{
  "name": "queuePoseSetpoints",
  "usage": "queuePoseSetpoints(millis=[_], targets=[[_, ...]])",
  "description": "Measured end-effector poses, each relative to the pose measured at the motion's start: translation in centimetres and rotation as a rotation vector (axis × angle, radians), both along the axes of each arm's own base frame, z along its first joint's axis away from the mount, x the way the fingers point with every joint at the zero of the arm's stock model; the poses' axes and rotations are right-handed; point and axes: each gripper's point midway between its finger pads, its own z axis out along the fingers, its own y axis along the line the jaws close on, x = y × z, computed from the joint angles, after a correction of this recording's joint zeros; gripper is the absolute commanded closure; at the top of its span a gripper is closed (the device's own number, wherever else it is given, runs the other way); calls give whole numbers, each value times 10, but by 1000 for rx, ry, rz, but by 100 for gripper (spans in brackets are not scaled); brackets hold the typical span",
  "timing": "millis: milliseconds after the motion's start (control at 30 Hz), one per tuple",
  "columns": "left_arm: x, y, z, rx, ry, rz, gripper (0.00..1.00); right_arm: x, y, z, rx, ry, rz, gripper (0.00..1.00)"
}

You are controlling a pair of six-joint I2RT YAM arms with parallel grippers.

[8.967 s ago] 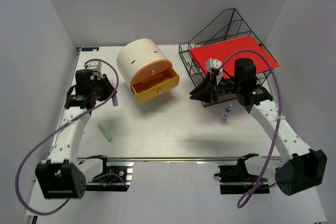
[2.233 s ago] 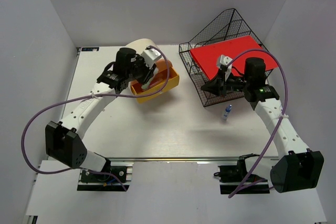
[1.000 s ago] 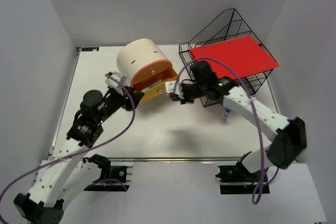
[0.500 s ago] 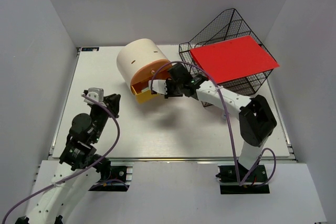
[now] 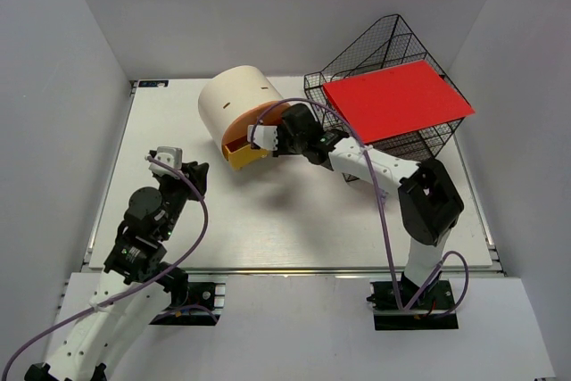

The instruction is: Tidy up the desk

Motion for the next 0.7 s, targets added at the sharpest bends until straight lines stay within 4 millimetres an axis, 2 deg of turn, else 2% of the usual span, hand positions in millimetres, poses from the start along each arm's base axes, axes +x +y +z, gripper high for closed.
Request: queuePoseSetpoints(millis=[200,400,700], targets=[[0,0,0,0,0,0,57,8,12,-10,5,0,3,100],[0,-1,0,3,-2,-5,48,15,22,-20,15,-6,4,100],[-1,-3,1,2,-4,-20,32,25,30,-9,65,-62,-20,100]])
